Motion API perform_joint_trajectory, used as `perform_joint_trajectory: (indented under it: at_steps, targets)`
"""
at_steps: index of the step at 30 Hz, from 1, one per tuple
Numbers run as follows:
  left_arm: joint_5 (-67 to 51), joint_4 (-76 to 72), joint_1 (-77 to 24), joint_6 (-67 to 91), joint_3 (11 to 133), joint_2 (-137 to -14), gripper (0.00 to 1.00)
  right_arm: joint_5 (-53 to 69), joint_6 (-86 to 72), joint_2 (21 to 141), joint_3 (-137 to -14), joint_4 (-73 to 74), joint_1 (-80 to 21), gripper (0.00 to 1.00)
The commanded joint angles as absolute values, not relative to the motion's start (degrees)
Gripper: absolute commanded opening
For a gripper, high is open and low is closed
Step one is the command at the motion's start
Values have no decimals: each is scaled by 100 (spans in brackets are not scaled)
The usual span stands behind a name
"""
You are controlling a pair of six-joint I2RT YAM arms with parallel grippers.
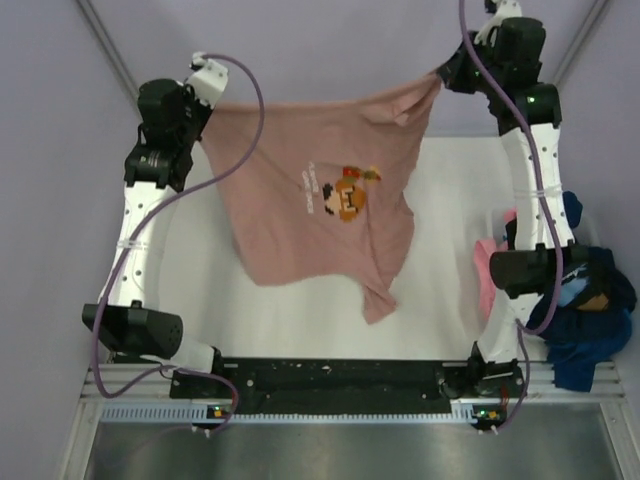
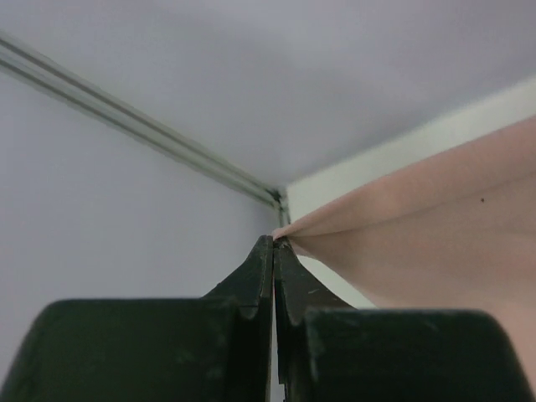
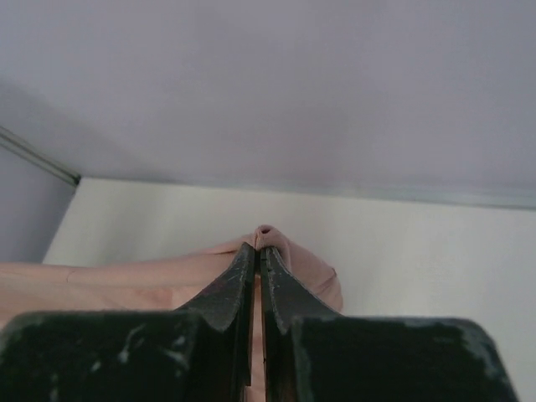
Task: Fold and stack the t-shirts
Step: Flatten out the tshirt
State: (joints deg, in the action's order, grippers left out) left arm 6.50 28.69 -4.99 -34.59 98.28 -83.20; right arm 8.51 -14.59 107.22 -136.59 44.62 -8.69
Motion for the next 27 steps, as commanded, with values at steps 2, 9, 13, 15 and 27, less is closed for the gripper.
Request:
perform_joint_trajectory:
  at_steps: [2,9,13,15,27]
  targets:
    - [1380,1214,-475,-3734,11433,-8622,0,1204,-2091,10373,-15233,3325,-142,0]
    - [1187,1073,-475,-4200,10963,-8245,0,1309,-1574,9028,-13434,2892,264,0]
    - [888,1335,-483,-4377,9671,-7561,0,1862,-1441,7931,-11519,3032,255,0]
    - [687,1659,-483,-4429,8872,-7139,0,1742,-1476,7063,-10106,2805,176,0]
    - [269,2611,-475,-4746,3774,-5537,0,1952,-2706,5045,-4266,3146,-1571,0]
